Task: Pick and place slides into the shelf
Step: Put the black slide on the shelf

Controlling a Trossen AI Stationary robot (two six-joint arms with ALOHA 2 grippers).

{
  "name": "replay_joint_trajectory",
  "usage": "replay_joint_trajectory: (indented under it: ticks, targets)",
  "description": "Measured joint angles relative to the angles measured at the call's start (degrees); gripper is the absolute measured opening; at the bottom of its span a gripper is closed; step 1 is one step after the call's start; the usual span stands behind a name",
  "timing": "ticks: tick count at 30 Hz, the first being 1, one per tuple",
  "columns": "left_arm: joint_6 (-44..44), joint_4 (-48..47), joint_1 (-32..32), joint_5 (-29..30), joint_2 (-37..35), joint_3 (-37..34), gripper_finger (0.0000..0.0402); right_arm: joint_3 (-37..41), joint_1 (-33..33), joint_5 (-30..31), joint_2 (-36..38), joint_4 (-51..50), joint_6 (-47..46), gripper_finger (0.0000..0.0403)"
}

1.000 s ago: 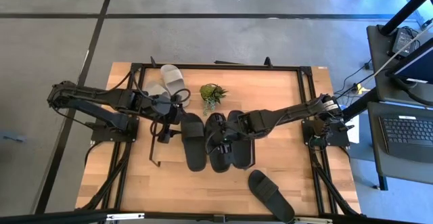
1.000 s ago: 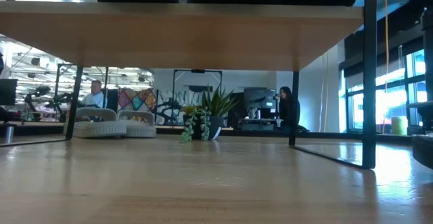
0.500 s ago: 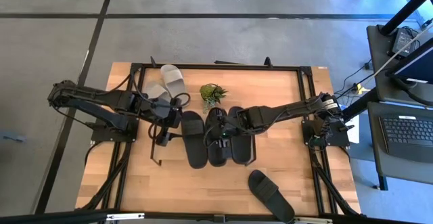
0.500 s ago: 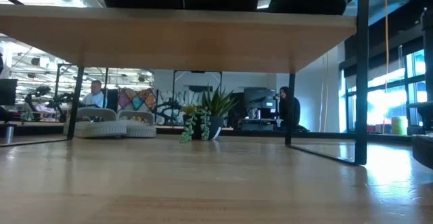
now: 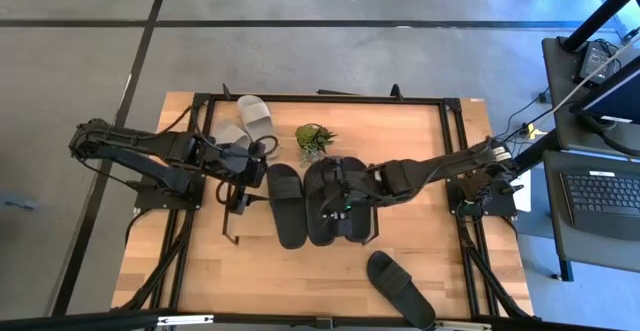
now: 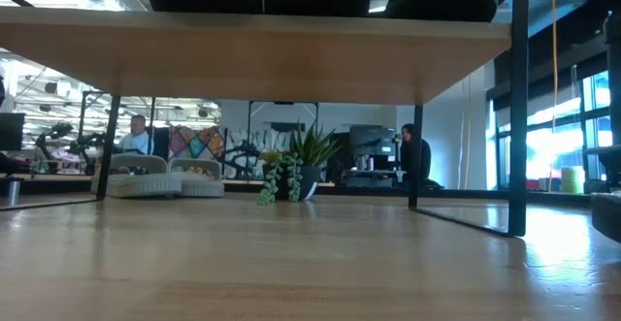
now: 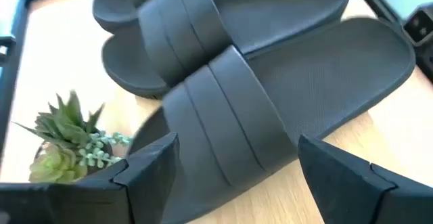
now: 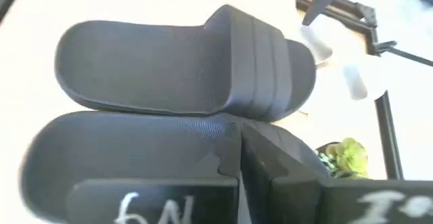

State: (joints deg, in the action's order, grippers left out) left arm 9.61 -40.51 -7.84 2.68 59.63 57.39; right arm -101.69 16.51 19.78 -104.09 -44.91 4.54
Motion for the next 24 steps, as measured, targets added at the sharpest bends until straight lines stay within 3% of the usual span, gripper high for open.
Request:
replay_joint_trajectory:
  ticks: [5,11,18,24]
  targets:
    - [0.05,-0.2,0.71,4.65,-4.91,0.0,0.0293,-0.07,1.42,1.22,4.26,-7.7,-7.28,0.0006]
    - [0.09,0.99,1.23,5.46,-14.15,-3.99,0.0293,-0.09,5.29,11.05,6.38,-22.84,-22.13,0.0004]
    - [0.15,8.67,1.61,14.86,-25.42,-14.42,0.0293,-0.09,13.68,11.16,6.42,-31.89,-38.37,0.0003]
    - [0.11,11.03,2.84,16.17,-33.57,-19.4,0.0293,-0.09,22.46,9.53,6.42,-38.97,-54.26,0.0009]
